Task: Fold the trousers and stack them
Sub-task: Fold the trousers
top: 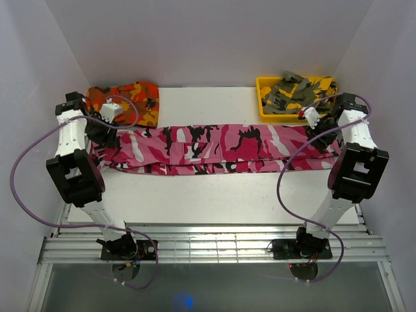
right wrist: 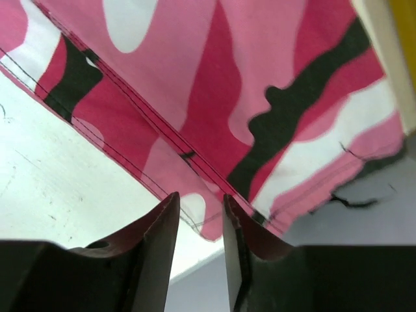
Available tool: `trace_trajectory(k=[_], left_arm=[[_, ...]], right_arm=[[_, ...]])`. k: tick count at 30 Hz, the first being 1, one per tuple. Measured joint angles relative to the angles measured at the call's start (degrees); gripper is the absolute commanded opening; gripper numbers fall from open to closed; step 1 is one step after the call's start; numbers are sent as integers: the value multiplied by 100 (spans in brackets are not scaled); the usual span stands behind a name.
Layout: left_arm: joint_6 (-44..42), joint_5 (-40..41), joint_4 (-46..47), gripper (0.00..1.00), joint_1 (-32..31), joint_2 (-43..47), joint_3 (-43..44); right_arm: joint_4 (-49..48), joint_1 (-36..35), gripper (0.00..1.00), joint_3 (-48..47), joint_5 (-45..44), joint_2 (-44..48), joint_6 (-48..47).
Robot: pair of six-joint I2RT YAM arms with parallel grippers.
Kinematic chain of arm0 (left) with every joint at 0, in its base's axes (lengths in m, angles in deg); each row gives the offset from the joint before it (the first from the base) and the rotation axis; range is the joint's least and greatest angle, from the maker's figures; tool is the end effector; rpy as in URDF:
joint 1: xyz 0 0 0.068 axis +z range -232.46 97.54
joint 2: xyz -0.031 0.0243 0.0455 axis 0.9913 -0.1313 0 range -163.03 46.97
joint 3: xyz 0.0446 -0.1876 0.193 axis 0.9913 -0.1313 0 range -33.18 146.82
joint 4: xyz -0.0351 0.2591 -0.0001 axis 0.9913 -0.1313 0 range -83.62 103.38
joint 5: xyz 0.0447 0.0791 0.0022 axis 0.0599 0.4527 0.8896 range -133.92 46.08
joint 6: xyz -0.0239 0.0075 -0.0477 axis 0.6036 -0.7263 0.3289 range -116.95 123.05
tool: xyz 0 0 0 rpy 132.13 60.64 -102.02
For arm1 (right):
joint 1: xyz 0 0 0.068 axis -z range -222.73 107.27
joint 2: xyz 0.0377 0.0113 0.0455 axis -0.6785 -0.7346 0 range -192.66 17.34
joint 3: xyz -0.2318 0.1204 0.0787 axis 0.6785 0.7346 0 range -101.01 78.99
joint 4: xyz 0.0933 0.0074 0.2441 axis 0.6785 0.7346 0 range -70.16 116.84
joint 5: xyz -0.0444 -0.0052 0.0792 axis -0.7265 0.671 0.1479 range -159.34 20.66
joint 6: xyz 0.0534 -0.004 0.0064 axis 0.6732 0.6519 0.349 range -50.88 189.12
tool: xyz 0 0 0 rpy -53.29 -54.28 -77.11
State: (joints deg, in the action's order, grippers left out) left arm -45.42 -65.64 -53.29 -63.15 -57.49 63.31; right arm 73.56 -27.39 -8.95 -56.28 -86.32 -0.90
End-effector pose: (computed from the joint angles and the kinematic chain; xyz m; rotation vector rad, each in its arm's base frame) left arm 0.3491 0.1083 0.2914 0.7477 2.5972 -0.2270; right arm 0.3614 -0.0909 0.2596 -1.3011 2.3934 -0.1058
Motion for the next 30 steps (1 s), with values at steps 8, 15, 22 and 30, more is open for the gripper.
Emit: trace_trajectory(k=[8,15,22,30], left_arm=[[-407,-28,-98,60,2,-37,-442],[-402,-111,-52,60,2,-37,-518],[-393,-125,-22,60,2,-238,-518],[-345,-122,-11,61,44,-393,-518]], right_arm=[[369,-20,43,-149,389,-970,-299],[328,-151,41,-282,365,-1196,-332],[120,-271,40,-280,221,-1316,-522],[48,-282,41,17,144,-1401,-570]])
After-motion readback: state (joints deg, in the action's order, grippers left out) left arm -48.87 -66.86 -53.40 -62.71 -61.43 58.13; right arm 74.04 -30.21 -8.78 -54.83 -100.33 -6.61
